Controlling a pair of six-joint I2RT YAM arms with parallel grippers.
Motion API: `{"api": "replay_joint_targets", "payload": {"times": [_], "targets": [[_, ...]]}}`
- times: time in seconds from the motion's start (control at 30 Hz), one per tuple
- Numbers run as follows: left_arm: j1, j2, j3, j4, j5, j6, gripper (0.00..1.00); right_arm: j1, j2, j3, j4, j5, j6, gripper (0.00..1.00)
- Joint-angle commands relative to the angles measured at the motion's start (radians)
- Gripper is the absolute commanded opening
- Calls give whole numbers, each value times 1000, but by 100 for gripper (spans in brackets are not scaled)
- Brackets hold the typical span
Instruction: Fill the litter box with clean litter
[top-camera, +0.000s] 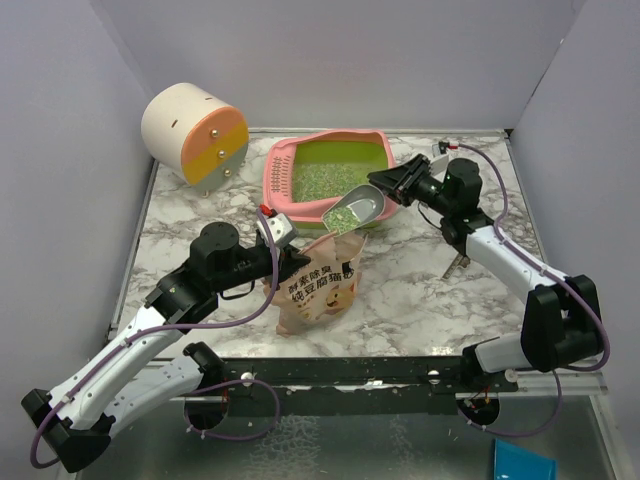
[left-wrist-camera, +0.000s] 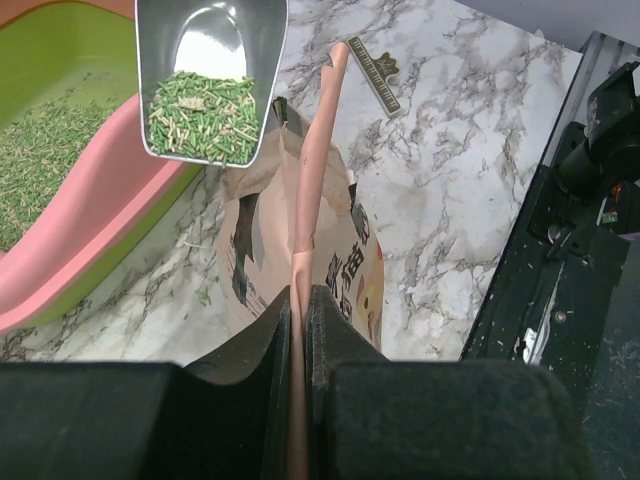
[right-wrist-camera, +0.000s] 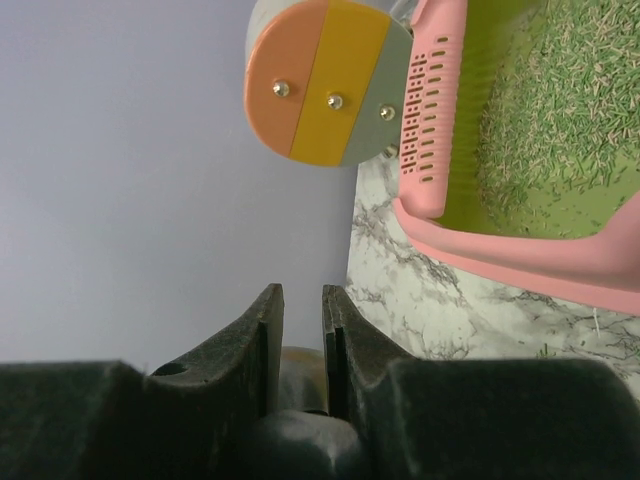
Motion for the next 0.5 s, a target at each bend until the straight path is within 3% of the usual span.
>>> {"api": "replay_joint_targets", "payload": {"times": [0.0, 0.47], "targets": [[2, -37, 26, 123, 6, -10, 0, -23, 23, 66, 4, -27, -7, 1], [2, -40, 19, 122, -1, -9, 0, -102, 258, 323, 11, -121, 19, 1]]}}
